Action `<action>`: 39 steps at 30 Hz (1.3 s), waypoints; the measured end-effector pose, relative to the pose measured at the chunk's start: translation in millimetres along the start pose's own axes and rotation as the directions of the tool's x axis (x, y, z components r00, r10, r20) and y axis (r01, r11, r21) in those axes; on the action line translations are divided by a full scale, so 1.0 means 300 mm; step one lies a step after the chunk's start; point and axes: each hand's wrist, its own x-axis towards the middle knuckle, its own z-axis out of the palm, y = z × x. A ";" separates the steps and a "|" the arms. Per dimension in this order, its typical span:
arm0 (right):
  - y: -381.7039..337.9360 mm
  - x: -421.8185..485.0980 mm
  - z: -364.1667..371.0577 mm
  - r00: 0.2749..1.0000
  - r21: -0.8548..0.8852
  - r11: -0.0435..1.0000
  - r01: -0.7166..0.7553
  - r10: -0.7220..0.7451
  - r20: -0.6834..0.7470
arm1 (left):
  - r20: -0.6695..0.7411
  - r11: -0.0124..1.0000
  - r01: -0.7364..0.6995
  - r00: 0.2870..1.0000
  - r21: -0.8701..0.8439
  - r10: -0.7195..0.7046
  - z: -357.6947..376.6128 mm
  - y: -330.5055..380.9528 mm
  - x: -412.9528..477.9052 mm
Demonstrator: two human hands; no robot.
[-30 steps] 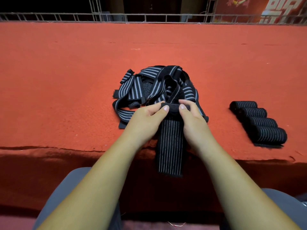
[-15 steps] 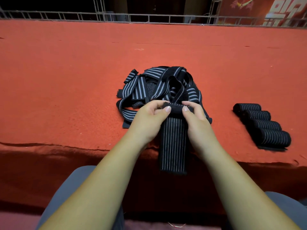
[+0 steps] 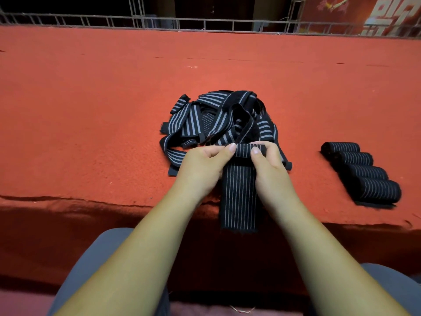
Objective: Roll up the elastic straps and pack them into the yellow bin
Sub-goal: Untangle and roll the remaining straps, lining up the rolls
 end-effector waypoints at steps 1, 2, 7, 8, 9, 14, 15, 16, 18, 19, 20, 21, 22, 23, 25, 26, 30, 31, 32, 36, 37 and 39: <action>-0.001 0.001 0.001 1.000 0.004 1.000 -0.006 0.006 0.005 | -0.013 0.999 -0.024 1.000 -0.022 0.024 0.002 -0.001 0.001; -0.003 0.002 -0.001 1.000 0.003 1.000 -0.019 0.019 0.009 | -0.011 0.997 -0.038 0.999 -0.067 0.037 0.003 0.001 0.002; -0.014 -0.002 -0.020 0.998 -0.008 0.998 -0.067 0.067 0.005 | 0.029 0.986 -0.012 0.999 -0.169 0.018 0.005 0.004 0.011; -0.015 -0.002 -0.022 0.998 -0.006 0.998 -0.064 0.064 0.001 | 0.041 0.984 -0.001 0.999 -0.179 0.008 0.005 0.001 0.012; -0.016 -0.001 -0.022 0.998 -0.004 0.998 -0.063 0.063 0.000 | 0.049 0.983 0.009 0.999 -0.184 0.000 0.005 -0.001 0.012; -0.015 0.002 -0.019 0.998 -0.011 0.998 -0.066 0.066 0.010 | 0.019 0.991 -0.031 0.999 -0.128 0.033 0.006 0.000 0.013; -0.018 0.002 -0.021 0.997 -0.017 0.997 -0.074 0.074 0.012 | 0.027 0.991 -0.030 0.999 -0.134 0.034 0.004 0.000 0.014; -0.021 0.000 -0.023 0.997 -0.026 0.997 -0.078 0.078 0.014 | 0.046 0.989 -0.023 0.998 -0.145 0.030 0.004 0.006 0.009; -0.025 -0.002 -0.028 0.997 -0.027 0.997 -0.072 0.073 0.016 | 0.072 0.986 0.002 0.997 -0.166 0.010 0.003 0.009 0.007; -0.025 -0.002 -0.030 0.998 -0.021 0.998 -0.066 0.067 0.013 | 0.083 0.983 0.013 0.997 -0.183 0.002 0.004 0.009 0.006; -0.024 -0.001 -0.030 0.998 -0.019 0.998 -0.062 0.063 0.010 | 0.089 0.981 0.015 0.996 -0.192 0.002 0.005 0.009 0.005; -0.023 -0.001 -0.030 0.998 -0.019 0.998 -0.061 0.061 0.011 | 0.084 0.982 0.010 0.996 -0.191 0.006 0.006 0.006 0.004; -0.023 -0.002 -0.029 0.998 -0.021 0.998 -0.062 0.062 0.014 | 0.066 0.984 -0.006 0.998 -0.177 0.018 0.006 0.003 0.004; -0.020 -0.001 -0.028 0.998 -0.022 0.998 -0.064 0.065 0.017 | 0.053 0.987 -0.028 0.998 -0.158 0.037 0.005 -0.002 0.006; -0.016 0.001 -0.029 0.998 -0.025 0.998 -0.065 0.065 0.015 | 0.058 0.989 -0.068 0.995 -0.131 0.077 0.005 -0.003 0.006; -0.014 0.001 -0.029 0.998 -0.020 0.998 -0.062 0.063 0.011 | 0.063 0.988 -0.079 0.994 -0.129 0.087 0.006 0.005 0.004; -0.024 0.005 -0.028 0.999 0.015 0.999 -0.041 0.041 -0.010 | 0.044 0.982 -0.029 0.998 -0.187 0.038 0.010 0.020 0.006; -0.028 0.005 -0.027 0.999 0.019 0.999 -0.034 0.034 -0.011 | 0.032 0.981 -0.009 0.999 -0.191 0.015 0.013 0.020 0.006; -0.030 0.005 -0.027 0.999 0.025 0.999 -0.032 0.032 -0.009 | 0.027 0.981 0.008 1.000 -0.192 -0.003 0.014 0.016 0.006; -0.022 0.008 -0.037 0.998 -0.002 0.999 -0.041 0.041 0.046 | -0.005 0.979 -0.037 0.999 -0.203 0.037 0.013 0.008 0.008; -0.021 0.011 -0.040 0.997 -0.018 0.999 -0.038 0.039 0.061 | -0.002 0.978 -0.046 0.999 -0.203 0.046 0.008 0.009 0.010; -0.018 0.020 -0.046 0.996 0.013 0.999 -0.039 0.038 0.086 | 0.019 0.973 -0.025 0.999 -0.230 0.031 -0.003 0.010 0.015</action>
